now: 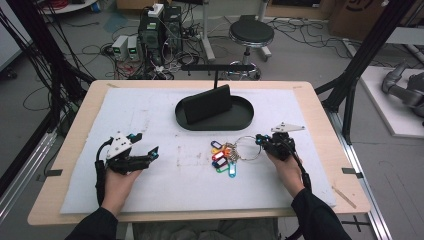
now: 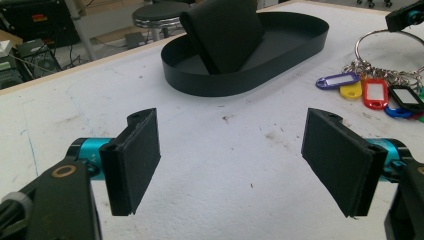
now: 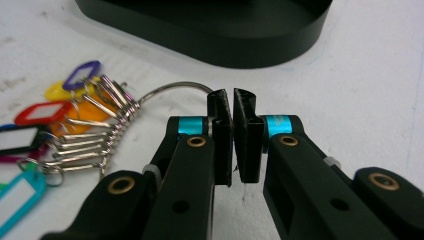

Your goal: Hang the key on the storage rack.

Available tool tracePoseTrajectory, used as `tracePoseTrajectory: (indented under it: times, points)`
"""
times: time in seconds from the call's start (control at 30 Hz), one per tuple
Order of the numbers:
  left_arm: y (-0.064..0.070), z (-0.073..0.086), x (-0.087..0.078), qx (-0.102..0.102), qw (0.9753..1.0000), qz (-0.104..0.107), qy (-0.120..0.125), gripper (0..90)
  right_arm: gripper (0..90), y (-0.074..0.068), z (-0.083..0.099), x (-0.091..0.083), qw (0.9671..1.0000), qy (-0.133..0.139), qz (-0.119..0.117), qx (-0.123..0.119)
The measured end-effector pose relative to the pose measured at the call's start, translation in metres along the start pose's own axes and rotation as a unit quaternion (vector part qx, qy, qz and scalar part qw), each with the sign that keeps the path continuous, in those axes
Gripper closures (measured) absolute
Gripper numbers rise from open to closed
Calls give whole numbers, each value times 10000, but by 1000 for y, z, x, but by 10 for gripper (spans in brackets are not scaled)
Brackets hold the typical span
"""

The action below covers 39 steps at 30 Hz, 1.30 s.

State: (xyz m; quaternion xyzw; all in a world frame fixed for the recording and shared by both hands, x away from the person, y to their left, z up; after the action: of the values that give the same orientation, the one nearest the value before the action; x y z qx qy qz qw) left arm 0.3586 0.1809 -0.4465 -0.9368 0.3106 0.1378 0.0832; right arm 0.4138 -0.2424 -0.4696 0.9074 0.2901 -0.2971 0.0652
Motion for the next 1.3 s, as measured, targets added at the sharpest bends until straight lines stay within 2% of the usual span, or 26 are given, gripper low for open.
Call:
tracePoseTrajectory:
  times: [0.27, 0.57, 0.7, 0.8, 1.0, 1.1, 1.3]
  points:
    - [1, 0, 0, -22, 10000, 2, 12, 233, 875, -6, -7, -6, 9990, 322, -212, 246]
    - [1, 0, 0, -13, 10000, 8, 12, 233, 864, -21, -15, -12, 9952, 632, -621, 410]
    - [1, 0, 0, -3, 10000, 18, 12, 234, 849, -31, -14, -10, 9949, 538, -776, 364]
    - [1, 0, 0, -15, 10000, 21, 16, 233, 850, -35, -14, -9, 9950, 507, -794, 329]
    - [1, 0, 0, -15, 10000, 32, 7, 233, 859, -34, -12, -8, 9960, 380, -738, 344]
    - [1, 0, 0, 2, 10000, 39, 4, 233, 864, -34, -13, -9, 9955, 378, -800, 329]
    - [2, 0, 1, -10, 10000, 61, -2, 233, 876, -42, -19, -14, 9949, 455, -901, -54]
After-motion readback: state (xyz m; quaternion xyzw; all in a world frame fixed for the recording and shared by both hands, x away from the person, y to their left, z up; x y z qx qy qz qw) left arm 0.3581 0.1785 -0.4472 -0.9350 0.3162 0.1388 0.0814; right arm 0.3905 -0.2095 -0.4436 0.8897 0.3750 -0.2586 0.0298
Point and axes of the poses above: each handheld gripper's, and its own axes: x roughly forward along the jaws, z roughly out of its underside, y roughly to its right, the point moved 6 cm from there along x, roughly forward along the jaws
